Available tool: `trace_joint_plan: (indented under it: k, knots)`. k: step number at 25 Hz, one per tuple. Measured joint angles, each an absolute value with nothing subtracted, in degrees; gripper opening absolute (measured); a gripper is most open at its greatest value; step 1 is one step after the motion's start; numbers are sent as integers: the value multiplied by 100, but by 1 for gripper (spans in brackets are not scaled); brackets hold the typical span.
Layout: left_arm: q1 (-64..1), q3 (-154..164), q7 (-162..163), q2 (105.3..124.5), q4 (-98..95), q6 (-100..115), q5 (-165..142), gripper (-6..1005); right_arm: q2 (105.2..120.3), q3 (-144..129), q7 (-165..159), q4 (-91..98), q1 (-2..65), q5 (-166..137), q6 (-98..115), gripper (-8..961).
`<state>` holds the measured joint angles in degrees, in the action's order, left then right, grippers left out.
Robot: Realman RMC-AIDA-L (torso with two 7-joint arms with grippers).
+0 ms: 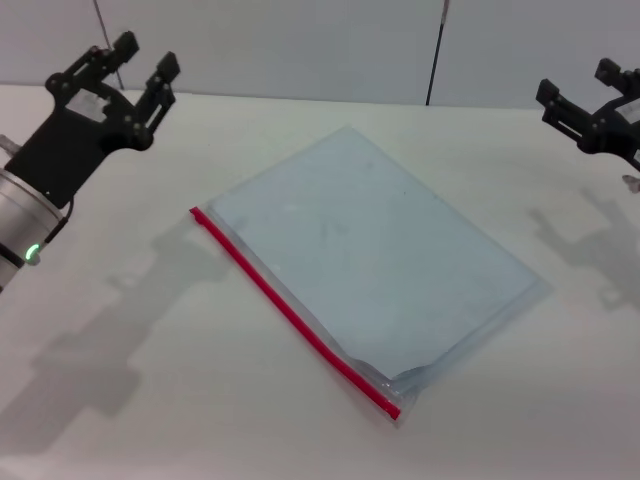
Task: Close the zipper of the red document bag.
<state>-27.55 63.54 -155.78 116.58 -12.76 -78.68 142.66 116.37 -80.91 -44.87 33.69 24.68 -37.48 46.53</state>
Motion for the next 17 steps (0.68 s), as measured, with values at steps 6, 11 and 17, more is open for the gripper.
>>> trace_joint_plan:
  k: [6,11,17]
  knots:
    - [-2788,6346,-15639,11648,-1117,-7807,14586,500,11642,-8087,-4115,3097,2499,-3235,4977,865]
    - [-2788,6345,-15642,11639,-1113,-7798,14593,500,11639,-8089,-4009,3017,2539,-3127,5006,865]
    - [-2831,6345,-15644,11636,-1057,-7795,14590,500,11635,-8115,-4001,2985,2577,-3114,5014,865]
